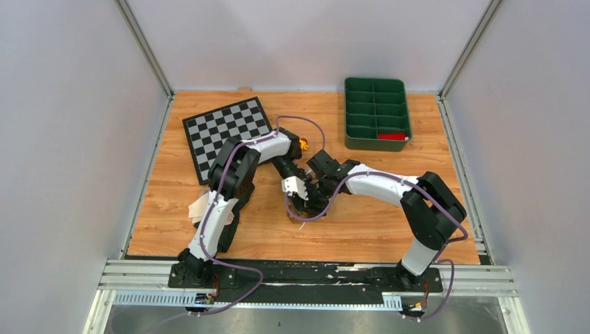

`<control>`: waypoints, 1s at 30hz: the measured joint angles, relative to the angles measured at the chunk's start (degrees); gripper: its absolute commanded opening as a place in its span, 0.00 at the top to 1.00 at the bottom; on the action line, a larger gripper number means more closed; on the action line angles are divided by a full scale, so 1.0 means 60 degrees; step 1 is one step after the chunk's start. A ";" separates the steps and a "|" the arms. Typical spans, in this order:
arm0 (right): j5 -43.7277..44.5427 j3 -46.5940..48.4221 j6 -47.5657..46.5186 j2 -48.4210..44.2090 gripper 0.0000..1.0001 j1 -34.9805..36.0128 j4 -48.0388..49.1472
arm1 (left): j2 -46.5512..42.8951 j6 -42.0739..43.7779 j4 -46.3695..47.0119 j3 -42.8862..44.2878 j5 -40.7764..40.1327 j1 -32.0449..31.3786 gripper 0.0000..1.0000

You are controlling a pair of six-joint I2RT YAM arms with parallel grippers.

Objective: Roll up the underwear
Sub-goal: Roll the underwear to the center of the board.

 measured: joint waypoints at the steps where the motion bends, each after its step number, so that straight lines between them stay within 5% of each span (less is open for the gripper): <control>1: 0.0025 0.0000 -0.0033 0.0109 0.74 0.0011 0.0025 | 0.0011 0.0000 -0.0011 0.0022 -0.0022 0.0000 0.98; 5: -0.0051 0.0091 -0.0106 0.0331 1.00 0.0007 0.0015 | 0.0022 -0.0004 -0.0055 0.0066 -0.0117 0.0000 0.79; 14: -0.0699 0.1581 -0.0182 0.1603 1.00 -0.0182 -0.0739 | -0.0994 -0.0834 0.0780 -0.0448 -0.1173 0.0805 0.62; 22: -0.2320 0.3271 0.0113 0.3260 1.00 -0.0539 -0.2484 | -0.5384 -0.2674 0.4317 -0.2539 -0.3748 0.3836 0.59; 30: -0.4167 0.5555 0.1020 0.5643 1.00 -0.1384 -0.4962 | -1.0422 -0.1749 0.6222 -0.5289 -0.4739 0.3177 0.51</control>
